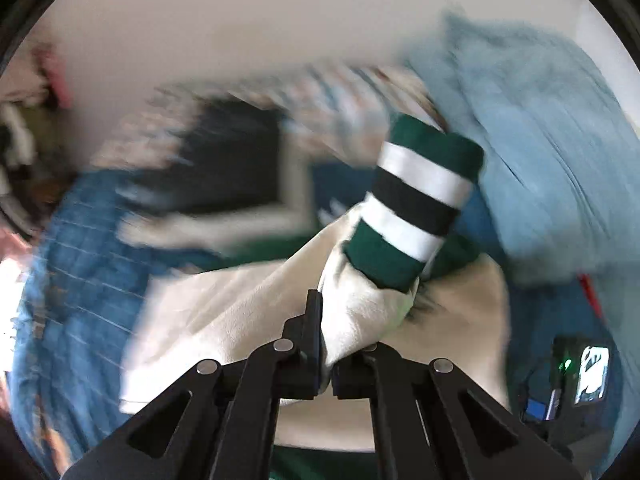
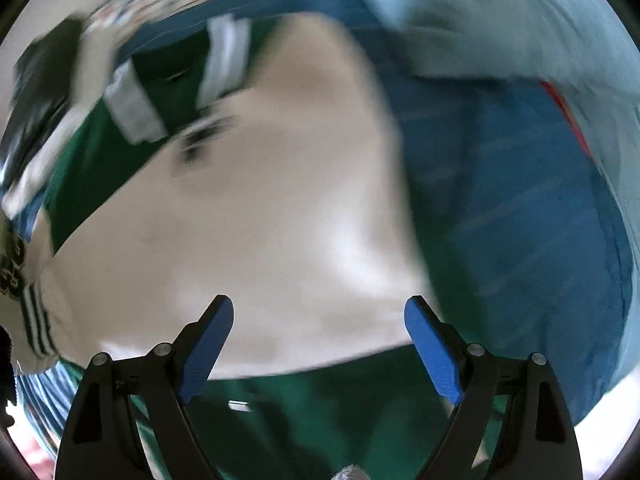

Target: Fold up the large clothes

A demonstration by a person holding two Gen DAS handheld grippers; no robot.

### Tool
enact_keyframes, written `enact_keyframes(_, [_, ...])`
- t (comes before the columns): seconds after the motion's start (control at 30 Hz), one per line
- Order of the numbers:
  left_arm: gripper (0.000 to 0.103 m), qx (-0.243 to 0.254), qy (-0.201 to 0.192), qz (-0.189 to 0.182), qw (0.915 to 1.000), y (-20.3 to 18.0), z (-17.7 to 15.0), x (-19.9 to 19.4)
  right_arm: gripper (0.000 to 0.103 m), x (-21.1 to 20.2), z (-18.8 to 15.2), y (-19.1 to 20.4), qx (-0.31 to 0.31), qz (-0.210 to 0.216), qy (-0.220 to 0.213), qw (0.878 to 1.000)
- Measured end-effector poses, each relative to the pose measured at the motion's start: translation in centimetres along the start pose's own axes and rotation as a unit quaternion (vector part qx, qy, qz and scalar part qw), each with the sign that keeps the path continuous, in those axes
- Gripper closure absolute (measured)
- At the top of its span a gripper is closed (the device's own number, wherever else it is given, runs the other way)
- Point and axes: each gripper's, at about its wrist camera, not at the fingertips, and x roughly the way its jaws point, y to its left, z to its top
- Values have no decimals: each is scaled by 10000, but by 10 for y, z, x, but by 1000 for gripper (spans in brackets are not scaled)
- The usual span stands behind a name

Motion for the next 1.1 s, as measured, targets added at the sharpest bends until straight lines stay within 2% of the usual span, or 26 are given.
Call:
enact_keyframes(0.07, [102,214,410,-354,9983,-48,-18,31,14,4,2,-38,161,-111,88,9998])
enact_keyframes(0.13, [95,606,892,-525,9928,-94,-40,65,14,8,-1,-78,272,-154,222,9993])
enact_keyframes(0.23, [92,1124,1344,-279,9841,-129,-71,105,14,16,-3,-102,303,-27,341,9990])
enact_keyframes(0.33, [86,1295,1450,-237,9806,-132,-85,113,14,19,-4,-119,360,249,421,9982])
enact_keyframes(0.37, [85,1254,1419,-297,9815,-129,-85,108,14,16,-4,-128,447,437,414,9972])
enact_keyframes(0.43, [70,1083,1345,-490,9838,-118,-82,93,14,11,1,-141,586,792,351,9945])
enact_keyframes(0.5, [18,980,1298,-495,9854,-110,-83,86,14,4,6,-145,746,1113,312,9905])
enact_keyframes(0.53, [10,901,1230,-491,9871,-105,-86,78,14,1,9,-145,814,1273,297,9881])
enact_keyframes(0.6, [8,787,1093,-383,9901,-89,-87,66,14,-5,21,-140,946,1758,256,9795])
enact_keyframes(0.7, [8,789,872,175,9929,-62,-88,50,14,-3,36,-108,955,2456,399,9638])
enact_keyframes(0.73, [8,693,792,391,9937,-45,-89,41,14,6,43,-93,845,2542,537,9620])
enact_keyframes(0.8, [8,451,792,682,9935,-15,-90,32,14,22,49,-68,623,2409,669,9662])
enact_keyframes(0.87, [8,228,835,1015,9911,16,-93,33,15,48,59,-43,395,2132,1021,9709])
enact_keyframes(0.9, [8,112,891,1218,9885,33,-95,35,26,60,59,-29,273,2066,1208,9706])
enact_keyframes(0.93, [8,46,930,1375,9861,44,-95,37,44,64,60,-20,143,1856,1222,9749])
enact_keyframes(0.97, [8,-26,965,1569,9829,59,-94,39,85,64,58,-10,-47,1587,1128,9809])
enact_keyframes(1.03, [8,-164,1003,1816,9781,81,-92,43,90,51,58,5,-316,1344,745,9876])
enact_keyframes(1.1, [8,-372,979,1990,9744,103,-86,46,92,17,59,13,-538,1259,87,9905])
